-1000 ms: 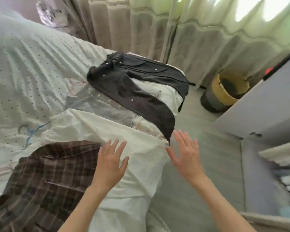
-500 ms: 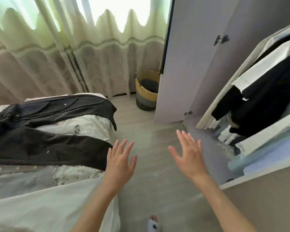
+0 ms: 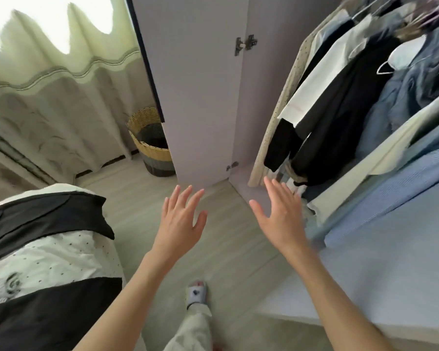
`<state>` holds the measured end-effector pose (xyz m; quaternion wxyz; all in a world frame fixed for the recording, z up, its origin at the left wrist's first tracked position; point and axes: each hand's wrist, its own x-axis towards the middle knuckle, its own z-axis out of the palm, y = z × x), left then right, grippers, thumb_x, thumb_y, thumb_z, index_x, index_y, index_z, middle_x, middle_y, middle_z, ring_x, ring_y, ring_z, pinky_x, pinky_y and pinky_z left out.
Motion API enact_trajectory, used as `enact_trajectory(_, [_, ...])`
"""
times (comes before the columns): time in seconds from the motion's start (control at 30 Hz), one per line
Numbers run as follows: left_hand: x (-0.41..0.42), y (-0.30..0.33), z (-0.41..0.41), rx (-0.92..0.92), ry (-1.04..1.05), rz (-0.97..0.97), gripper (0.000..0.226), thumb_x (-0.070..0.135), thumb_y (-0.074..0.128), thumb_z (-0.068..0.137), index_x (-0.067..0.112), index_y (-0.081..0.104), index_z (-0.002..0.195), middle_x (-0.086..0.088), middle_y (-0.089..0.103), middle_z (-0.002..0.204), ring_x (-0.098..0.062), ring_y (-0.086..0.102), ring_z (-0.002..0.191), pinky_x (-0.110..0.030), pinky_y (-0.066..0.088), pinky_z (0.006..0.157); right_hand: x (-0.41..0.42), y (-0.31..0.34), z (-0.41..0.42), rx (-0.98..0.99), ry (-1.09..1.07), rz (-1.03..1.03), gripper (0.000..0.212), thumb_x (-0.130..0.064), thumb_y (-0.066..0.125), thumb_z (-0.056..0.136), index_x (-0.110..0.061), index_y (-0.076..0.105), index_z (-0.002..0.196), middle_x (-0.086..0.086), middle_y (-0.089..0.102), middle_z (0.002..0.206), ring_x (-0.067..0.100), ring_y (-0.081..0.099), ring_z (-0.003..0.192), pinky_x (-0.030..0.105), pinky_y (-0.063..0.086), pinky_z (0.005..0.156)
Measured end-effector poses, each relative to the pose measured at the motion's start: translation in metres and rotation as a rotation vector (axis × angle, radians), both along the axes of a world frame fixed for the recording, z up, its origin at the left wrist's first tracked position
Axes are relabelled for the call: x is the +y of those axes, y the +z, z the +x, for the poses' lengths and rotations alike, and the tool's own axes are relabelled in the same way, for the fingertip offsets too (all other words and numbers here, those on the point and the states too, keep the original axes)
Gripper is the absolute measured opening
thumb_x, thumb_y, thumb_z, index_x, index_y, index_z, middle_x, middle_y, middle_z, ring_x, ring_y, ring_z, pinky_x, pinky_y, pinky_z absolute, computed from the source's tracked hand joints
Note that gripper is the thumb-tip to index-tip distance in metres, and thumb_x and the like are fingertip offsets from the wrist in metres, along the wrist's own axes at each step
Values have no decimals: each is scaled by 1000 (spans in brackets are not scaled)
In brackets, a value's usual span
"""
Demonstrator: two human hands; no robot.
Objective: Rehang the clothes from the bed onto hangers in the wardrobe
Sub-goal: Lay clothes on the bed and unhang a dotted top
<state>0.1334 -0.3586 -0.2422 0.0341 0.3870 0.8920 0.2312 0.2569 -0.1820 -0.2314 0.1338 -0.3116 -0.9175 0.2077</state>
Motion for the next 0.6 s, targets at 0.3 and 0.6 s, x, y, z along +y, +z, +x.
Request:
enact_trajectory(0.3, [151, -5, -130, 34, -261, 0, 48, 32, 45, 93, 18, 40, 139, -11, 36, 146, -35, 17, 141, -50, 16, 111, 83, -3, -92, 87, -384, -145, 63, -45, 47, 93, -19, 25, 146, 6, 26, 152, 22, 14, 143, 47, 3, 114])
enact_trajectory(0.6, [280, 18, -207, 6, -466, 51, 54, 41, 35, 91, 16, 41, 139, -11, 36, 146, -35, 19, 140, -50, 18, 112, 184, 29, -152, 172, -603, -82, 59, -39, 47, 93, -16, 28, 145, 9, 29, 151, 23, 14, 143, 47, 3, 115])
